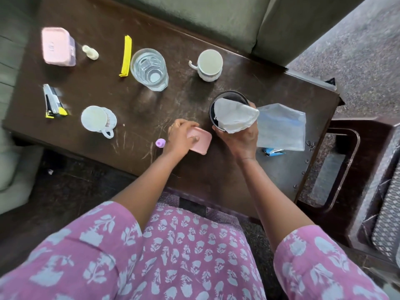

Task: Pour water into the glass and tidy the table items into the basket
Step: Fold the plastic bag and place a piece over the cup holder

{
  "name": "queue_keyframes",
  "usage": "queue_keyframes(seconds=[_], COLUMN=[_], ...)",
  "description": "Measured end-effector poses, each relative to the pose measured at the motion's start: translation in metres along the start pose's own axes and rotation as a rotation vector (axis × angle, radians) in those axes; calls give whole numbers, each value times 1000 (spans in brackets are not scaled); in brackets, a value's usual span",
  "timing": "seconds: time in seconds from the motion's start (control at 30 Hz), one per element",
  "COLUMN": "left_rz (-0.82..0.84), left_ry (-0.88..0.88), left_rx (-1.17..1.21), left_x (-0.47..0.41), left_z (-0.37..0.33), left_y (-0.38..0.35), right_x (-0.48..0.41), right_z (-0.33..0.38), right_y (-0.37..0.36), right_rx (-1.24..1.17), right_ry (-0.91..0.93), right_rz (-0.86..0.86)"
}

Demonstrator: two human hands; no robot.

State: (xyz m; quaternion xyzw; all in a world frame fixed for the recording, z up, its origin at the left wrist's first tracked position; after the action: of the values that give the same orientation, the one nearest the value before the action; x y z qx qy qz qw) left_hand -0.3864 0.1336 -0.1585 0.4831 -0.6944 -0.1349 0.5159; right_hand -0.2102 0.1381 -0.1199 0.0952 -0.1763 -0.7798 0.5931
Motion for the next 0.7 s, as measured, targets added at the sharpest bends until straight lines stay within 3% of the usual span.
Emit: queue_keyframes(seconds=[0.17,0.27,0.37,0.5,0.7], left_rz=[-28,-293,-505,-391,-210], left_ry=[15,68,252,314,361], left_rx=[87,200,416,813,1049], left_x=[2,-6,-21,-52,-77], left_z=[12,24,46,60,44], left_y=[13,45,78,102,111], right_x=[-9,-13,-16,-19,-25], right_z=[1,1,2,7,7], right_y=[-28,-48,-71,-101,-124], right_rx=[-49,-122,-192,-260,-284], right_ry=[-82,-130,-182,-256,-318], right_rz=[57,51,84,93,-24])
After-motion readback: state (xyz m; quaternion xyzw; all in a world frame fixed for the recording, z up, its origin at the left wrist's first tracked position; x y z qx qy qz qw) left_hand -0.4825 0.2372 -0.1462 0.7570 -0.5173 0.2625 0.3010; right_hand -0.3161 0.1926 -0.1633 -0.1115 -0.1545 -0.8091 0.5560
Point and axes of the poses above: each hand's wrist, its own x-axis away from the middle knuckle, its own y-axis out of the back of the hand, z = x × y, the point moved 4 cm from there along -x, towards the middle knuckle, and after that the axes turned 14 degrees about -x, right-handed, at the moved point
